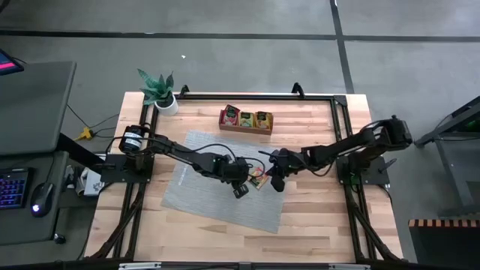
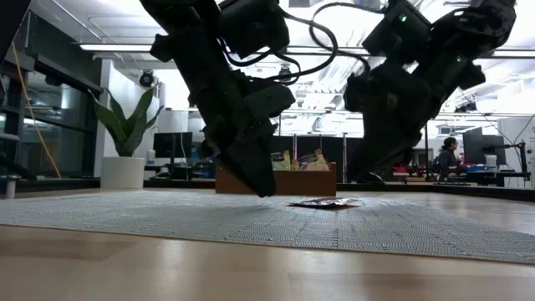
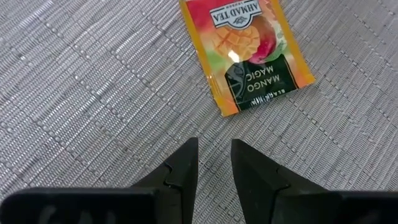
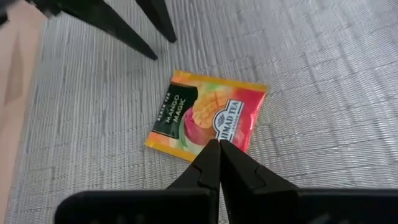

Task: Pick & Place Tea
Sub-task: Put the orange tea bag into the right section of the wooden organizer

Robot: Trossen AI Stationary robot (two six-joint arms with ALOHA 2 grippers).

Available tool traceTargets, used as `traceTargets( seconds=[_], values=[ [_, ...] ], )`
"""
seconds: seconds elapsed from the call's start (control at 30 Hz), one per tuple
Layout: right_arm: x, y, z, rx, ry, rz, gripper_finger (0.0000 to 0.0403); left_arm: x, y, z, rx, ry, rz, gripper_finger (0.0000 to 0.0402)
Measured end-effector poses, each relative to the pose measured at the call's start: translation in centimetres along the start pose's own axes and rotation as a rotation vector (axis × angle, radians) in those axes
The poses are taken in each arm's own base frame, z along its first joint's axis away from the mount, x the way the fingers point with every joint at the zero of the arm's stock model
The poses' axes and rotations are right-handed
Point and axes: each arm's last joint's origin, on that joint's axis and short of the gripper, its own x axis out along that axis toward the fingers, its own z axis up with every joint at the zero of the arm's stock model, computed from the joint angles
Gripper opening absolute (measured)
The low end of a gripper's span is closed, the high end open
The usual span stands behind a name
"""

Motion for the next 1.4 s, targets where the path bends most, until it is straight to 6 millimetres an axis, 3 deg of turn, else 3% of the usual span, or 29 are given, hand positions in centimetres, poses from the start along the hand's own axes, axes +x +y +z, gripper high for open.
traceTargets(
  seconds=[0.33,0.73,0.93,1.2,1.4],
  values=[
    [2.4,-0.6,-1.0,0.050,0.030,-0.006,0.0000,0.0,0.1,-0.1,-0.013,0.010,0.004,0.0094],
    [2.6,-0.3,-1.4,0.166,0.060,0.011,0.0000,0.0,-0.1,0.1,-0.078,-0.008,-0.011,0.0094],
    [2.7,-0.3,-1.5,0.165,0.062,0.010,0.0000,0.0,-0.3,1.0,-0.136,-0.029,-0.125,0.0094],
    [2.7,-0.3,-1.5,0.166,0.076,0.023,0.0000,0.5,2.5,2.5,-0.328,0.063,-0.181,0.0097],
    [2.7,-0.3,-1.6,0.155,0.087,0.034,0.0000,0.6,3.8,3.4,-0.403,0.134,-0.292,0.0157]
  ],
)
